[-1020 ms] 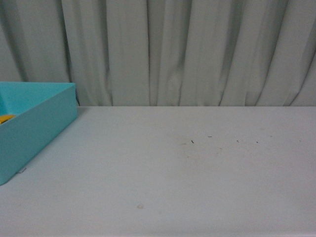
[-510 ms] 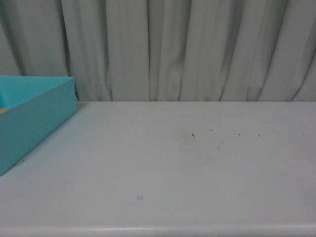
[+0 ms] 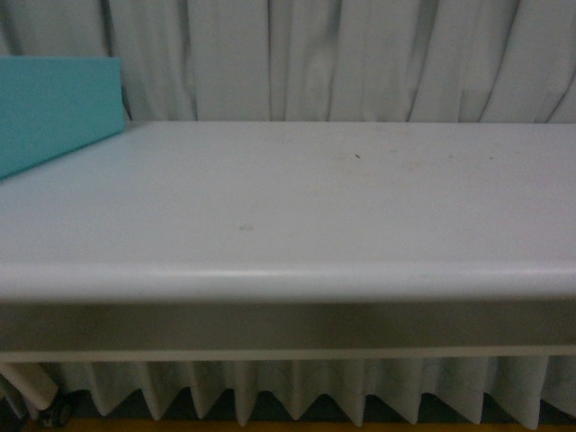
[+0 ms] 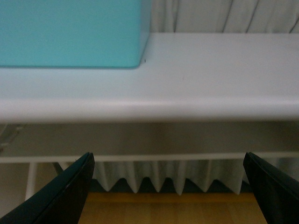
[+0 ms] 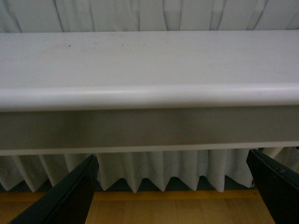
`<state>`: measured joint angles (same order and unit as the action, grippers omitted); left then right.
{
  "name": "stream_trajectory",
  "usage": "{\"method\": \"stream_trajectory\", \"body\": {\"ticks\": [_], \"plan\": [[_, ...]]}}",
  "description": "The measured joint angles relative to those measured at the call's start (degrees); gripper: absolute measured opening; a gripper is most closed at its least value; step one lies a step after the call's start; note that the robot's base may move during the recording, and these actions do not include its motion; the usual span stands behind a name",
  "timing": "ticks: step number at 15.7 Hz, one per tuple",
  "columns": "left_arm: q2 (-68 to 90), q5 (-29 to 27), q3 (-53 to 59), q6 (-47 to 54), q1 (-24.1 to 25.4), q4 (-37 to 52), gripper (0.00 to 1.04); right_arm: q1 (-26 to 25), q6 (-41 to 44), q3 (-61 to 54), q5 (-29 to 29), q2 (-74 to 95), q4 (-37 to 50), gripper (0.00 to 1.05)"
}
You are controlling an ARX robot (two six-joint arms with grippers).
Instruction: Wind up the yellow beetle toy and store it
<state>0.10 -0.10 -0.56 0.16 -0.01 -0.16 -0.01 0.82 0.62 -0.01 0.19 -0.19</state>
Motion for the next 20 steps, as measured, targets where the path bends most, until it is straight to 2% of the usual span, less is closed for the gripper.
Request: {"method": "stream_trajectory", "body": {"ticks": [20], "plan": [[0.0, 0.1, 0.0, 0.0, 0.0, -0.1, 0.98, 0.0, 0.0, 0.0, 0.0, 0.0, -0.1, 0.98]]}}
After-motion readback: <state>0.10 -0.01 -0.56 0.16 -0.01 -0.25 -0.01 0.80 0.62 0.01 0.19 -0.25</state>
